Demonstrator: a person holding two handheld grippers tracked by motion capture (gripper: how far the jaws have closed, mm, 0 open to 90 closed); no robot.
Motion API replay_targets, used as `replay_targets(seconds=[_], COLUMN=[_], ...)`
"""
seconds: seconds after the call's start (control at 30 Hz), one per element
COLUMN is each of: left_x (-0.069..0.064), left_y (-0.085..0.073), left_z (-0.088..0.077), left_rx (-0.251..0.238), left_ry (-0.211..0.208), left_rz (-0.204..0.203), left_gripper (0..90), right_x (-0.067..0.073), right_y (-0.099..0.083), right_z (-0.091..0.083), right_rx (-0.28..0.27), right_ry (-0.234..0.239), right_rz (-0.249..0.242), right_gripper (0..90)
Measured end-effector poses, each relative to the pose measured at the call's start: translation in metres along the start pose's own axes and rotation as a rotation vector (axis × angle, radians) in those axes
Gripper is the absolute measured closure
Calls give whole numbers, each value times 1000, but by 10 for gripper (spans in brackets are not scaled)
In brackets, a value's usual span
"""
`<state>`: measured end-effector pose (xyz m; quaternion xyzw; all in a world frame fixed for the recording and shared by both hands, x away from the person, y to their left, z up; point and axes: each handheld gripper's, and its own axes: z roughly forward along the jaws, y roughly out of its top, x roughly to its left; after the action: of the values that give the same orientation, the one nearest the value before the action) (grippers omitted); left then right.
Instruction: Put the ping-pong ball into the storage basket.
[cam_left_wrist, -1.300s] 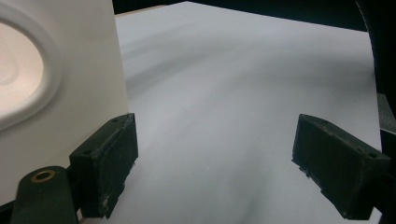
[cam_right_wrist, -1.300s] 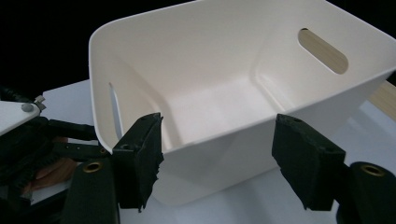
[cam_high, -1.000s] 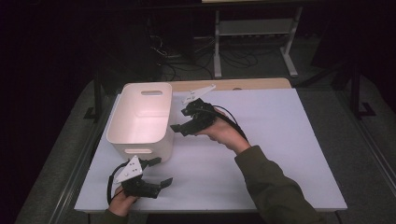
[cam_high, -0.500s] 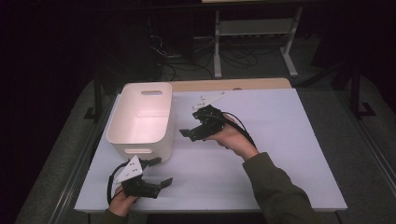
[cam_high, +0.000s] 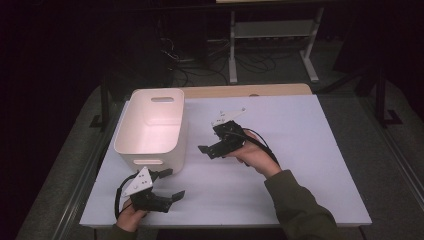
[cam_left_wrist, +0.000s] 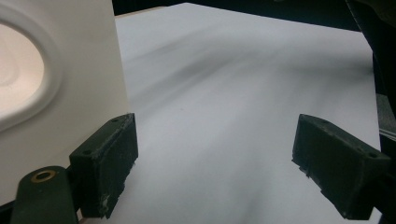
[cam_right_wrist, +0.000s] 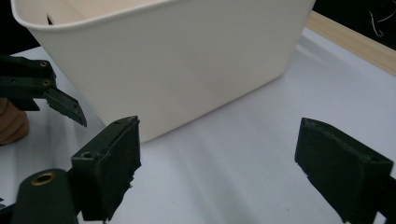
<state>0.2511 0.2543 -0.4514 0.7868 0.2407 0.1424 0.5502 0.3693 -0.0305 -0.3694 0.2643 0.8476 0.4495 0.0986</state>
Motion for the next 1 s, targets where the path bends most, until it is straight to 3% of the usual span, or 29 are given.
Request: replay_targets(seconds=[1.0], left_x=[-1], left_y=[0], left_z=[0], left_rx=[0], left_ry=[1], left_rz=[3], left_gripper=[141], right_x=[-6], right_y=[-53], right_z=[-14], right_rx=[5], right_ry=[-75], right_rz=[49], right_gripper=[67])
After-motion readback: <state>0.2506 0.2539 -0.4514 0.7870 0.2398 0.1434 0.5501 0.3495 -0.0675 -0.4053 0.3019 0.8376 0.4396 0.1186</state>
